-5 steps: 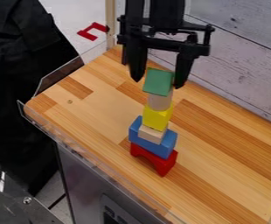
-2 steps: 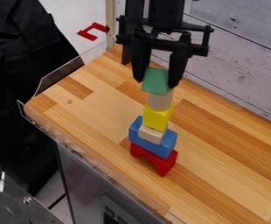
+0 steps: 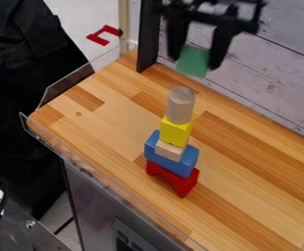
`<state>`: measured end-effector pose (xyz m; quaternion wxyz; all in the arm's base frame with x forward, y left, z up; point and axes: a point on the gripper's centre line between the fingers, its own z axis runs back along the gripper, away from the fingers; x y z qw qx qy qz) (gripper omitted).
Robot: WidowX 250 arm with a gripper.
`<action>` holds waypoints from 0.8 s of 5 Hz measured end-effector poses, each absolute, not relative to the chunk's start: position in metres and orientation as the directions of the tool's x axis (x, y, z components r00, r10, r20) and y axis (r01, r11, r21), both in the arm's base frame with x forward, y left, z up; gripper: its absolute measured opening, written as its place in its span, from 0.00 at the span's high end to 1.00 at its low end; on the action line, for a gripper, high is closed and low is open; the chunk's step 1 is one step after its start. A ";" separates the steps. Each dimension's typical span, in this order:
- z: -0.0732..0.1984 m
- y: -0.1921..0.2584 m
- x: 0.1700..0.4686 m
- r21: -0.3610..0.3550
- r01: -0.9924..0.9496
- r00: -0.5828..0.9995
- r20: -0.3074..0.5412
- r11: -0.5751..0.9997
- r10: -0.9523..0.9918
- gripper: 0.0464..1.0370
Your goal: Remove the green cube from top of the table
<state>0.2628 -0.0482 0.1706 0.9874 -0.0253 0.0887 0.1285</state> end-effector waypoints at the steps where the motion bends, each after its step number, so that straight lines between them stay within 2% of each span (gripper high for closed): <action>1: 0.161 -0.071 0.277 -0.025 -0.197 0.963 -0.195 0.980 0.189 0.48; 2: 0.132 -0.108 0.290 -0.114 -0.133 0.971 -0.213 0.985 0.106 0.48; 4: 0.102 -0.137 0.298 -0.079 -0.080 0.979 -0.192 0.994 0.063 0.48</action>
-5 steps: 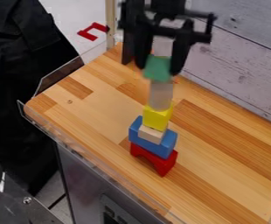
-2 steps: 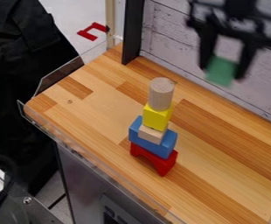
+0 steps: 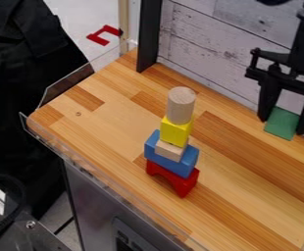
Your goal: Remove the green cube from top of the table
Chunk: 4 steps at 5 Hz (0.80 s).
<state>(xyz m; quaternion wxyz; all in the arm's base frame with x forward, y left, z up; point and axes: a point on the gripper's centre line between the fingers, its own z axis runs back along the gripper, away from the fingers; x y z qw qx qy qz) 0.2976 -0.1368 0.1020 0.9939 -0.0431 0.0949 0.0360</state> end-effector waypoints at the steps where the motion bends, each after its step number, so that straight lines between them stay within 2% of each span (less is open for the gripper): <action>1: 0.085 -0.139 0.305 -0.065 -0.113 0.979 -0.176 0.991 0.100 0.48; 2: 0.065 -0.139 0.306 -0.040 -0.134 0.969 -0.213 0.990 0.123 0.48; 4: 0.035 -0.140 0.302 -0.066 -0.195 0.952 -0.251 0.979 0.173 0.48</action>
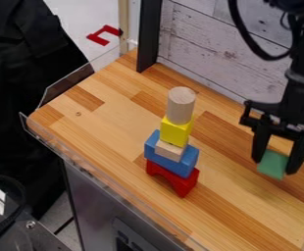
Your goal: Remove the green cube from top of the table
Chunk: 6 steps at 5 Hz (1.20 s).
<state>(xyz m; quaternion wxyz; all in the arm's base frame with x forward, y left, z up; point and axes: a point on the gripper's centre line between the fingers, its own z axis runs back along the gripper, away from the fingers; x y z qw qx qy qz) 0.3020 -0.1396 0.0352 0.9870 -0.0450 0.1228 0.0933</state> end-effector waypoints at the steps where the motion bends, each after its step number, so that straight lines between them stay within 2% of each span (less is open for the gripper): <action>1: 0.019 -0.139 0.301 -0.049 -0.194 0.946 -0.274 0.980 0.174 0.48; 2: 0.008 -0.138 0.299 -0.055 -0.202 0.940 -0.290 0.978 0.178 0.48; 3: 0.007 -0.137 0.299 -0.068 -0.208 0.938 -0.296 0.976 0.179 0.43; 4: 0.007 -0.139 0.300 -0.096 -0.166 0.947 -0.291 0.981 0.132 0.13; 5: 0.023 -0.136 0.300 -0.114 -0.174 0.962 -0.231 0.978 0.144 0.03; 6: 0.044 -0.131 0.297 -0.090 -0.180 0.965 -0.211 0.979 0.158 0.04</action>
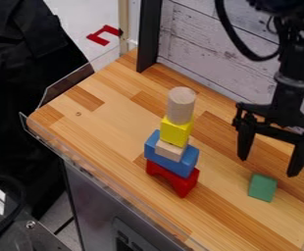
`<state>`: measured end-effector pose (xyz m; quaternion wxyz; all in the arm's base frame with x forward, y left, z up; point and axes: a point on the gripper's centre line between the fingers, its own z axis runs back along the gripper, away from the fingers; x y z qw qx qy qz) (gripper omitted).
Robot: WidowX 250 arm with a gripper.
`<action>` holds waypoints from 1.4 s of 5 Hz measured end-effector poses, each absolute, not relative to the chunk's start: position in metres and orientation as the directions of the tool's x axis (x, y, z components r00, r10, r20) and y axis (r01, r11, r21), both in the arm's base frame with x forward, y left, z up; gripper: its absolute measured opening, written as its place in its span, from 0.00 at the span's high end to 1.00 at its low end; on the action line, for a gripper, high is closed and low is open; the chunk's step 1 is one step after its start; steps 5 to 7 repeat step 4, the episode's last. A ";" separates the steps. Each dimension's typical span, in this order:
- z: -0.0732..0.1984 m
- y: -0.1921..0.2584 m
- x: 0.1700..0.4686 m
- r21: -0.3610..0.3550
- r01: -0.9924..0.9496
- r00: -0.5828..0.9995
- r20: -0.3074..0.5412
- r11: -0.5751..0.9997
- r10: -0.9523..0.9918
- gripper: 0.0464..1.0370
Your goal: Remove the green cube from top of the table
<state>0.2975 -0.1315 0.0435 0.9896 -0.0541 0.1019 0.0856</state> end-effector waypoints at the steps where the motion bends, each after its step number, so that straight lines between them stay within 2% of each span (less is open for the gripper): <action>1: 0.093 -0.124 0.292 -0.083 -0.192 0.979 -0.090 0.978 0.184 0.04; 2: 0.141 -0.114 0.284 -0.071 -0.190 0.982 -0.025 0.979 0.188 0.04; 3: 0.150 -0.112 0.277 -0.063 -0.183 0.982 -0.047 0.981 0.180 0.04; 4: 0.167 -0.106 0.274 -0.075 -0.187 0.982 -0.009 0.980 0.186 0.04; 7: 0.167 -0.106 0.274 -0.075 -0.187 0.982 -0.009 0.980 0.186 0.04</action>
